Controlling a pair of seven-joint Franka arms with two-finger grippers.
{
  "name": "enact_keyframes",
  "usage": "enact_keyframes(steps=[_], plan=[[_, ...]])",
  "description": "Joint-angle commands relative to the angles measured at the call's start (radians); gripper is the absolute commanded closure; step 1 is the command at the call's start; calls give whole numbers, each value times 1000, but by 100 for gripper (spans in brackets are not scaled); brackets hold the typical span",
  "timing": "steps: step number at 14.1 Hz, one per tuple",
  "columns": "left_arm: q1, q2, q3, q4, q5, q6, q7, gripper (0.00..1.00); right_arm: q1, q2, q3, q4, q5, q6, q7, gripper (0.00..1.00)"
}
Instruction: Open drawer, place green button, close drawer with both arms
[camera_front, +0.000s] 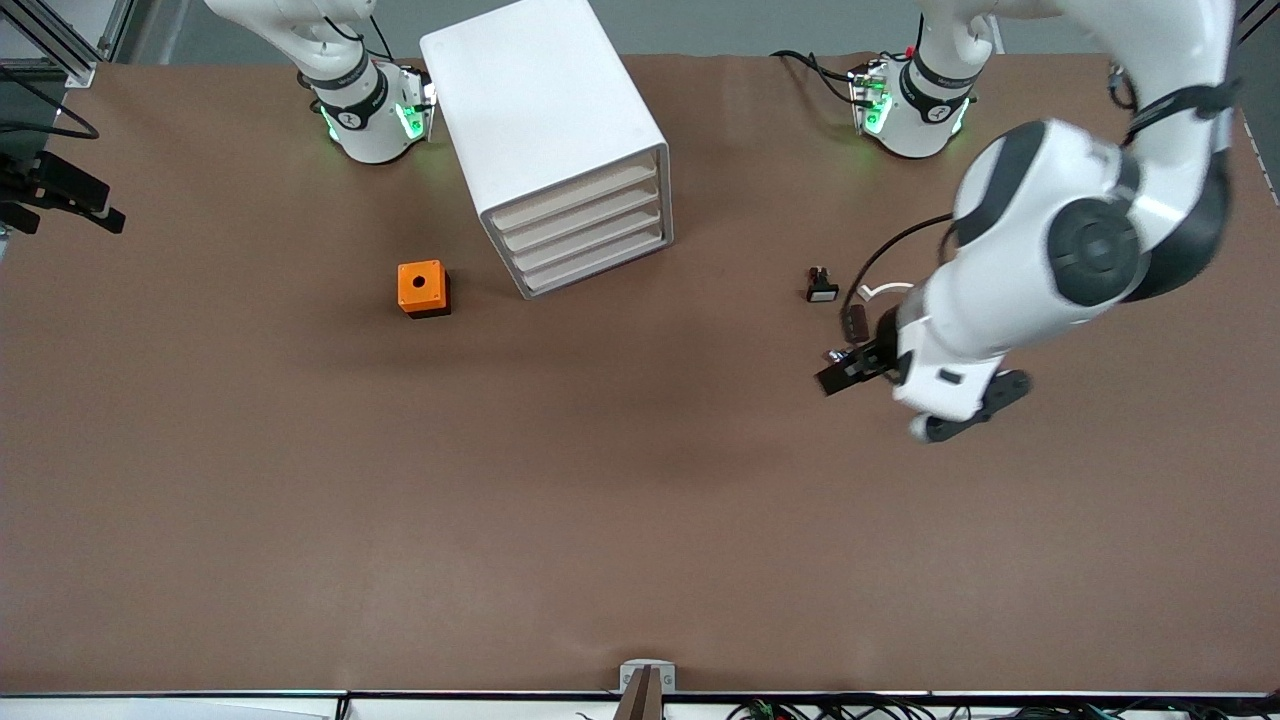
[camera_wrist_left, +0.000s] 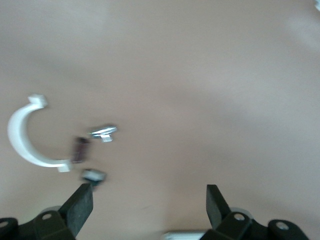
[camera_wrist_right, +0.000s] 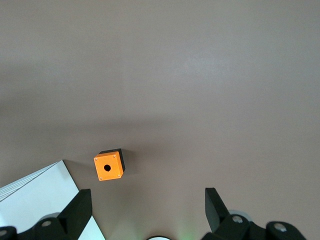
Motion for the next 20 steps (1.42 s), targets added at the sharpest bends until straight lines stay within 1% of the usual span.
enact_keyframes(steps=[1, 3, 5, 7, 9, 10, 12, 14, 17, 18, 20], plan=[[65, -76, -9, -48, 4, -100, 154, 0, 9, -21, 3, -13, -1, 9, -1, 0], [104, -130, -9, -90, 5, -125, 213, 0, 9, -21, 3, -13, -7, 10, -3, 0], [154, -208, -9, -179, 4, -125, 311, 0, 11, -22, 3, -13, -21, 9, -3, 0], [217, -280, -9, -248, 1, -125, 424, 0, 15, -22, 15, -11, -41, 10, -3, 0], [233, -340, 3, -317, 1, -125, 507, 0, 17, -22, 16, -11, -52, 15, -3, 0], [216, -368, 53, -347, 1, -123, 540, 0, 20, -22, 19, -11, -53, 15, -3, 0], [137, -432, 174, -408, -1, -120, 592, 0, 21, -22, 27, -11, -62, 15, -3, 0], [133, -486, 199, -481, -1, -87, 623, 0, 23, -22, 30, -10, -72, 17, -3, 0], [144, -586, 203, -604, -1, 40, 623, 0, 24, -22, 35, -11, -72, 17, 2, 0], [148, -590, 203, -597, 0, 50, 623, 0, 24, -22, 36, -11, -70, 17, 5, 0], [153, -591, 201, -547, 11, 52, 623, 0, 21, -22, 35, -11, -70, 17, 4, 0]])
